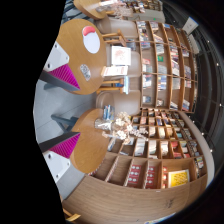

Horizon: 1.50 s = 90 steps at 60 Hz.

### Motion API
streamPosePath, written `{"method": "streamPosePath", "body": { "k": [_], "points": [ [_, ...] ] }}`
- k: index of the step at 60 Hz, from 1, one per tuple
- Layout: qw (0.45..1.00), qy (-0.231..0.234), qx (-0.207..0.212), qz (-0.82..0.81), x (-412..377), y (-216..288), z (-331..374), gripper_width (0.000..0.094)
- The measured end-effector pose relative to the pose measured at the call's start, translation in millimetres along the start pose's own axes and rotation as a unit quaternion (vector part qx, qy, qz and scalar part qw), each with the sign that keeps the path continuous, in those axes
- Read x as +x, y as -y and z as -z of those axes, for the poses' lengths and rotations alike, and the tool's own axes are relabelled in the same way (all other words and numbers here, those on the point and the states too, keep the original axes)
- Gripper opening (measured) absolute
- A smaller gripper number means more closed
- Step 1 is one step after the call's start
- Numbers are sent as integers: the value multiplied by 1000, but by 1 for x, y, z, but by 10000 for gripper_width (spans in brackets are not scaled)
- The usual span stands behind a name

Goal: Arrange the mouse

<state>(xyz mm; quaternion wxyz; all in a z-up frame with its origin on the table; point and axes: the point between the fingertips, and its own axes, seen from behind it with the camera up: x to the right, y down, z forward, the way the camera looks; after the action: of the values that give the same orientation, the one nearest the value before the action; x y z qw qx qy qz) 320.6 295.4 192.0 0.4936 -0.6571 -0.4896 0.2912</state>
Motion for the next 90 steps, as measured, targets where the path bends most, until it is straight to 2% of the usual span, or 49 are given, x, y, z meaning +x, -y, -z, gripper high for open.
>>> {"method": "streamPosePath", "body": {
  "k": [10, 36, 65, 90],
  "points": [
    [1000, 22, -1, 12, -40, -1, -30, 855],
    [991, 115, -56, 43, -181, -62, -100, 853],
    [983, 138, -109, 48, -248, -112, -195, 853],
    [982, 133, -132, 27, -274, -92, -273, 852]
  ]
}}
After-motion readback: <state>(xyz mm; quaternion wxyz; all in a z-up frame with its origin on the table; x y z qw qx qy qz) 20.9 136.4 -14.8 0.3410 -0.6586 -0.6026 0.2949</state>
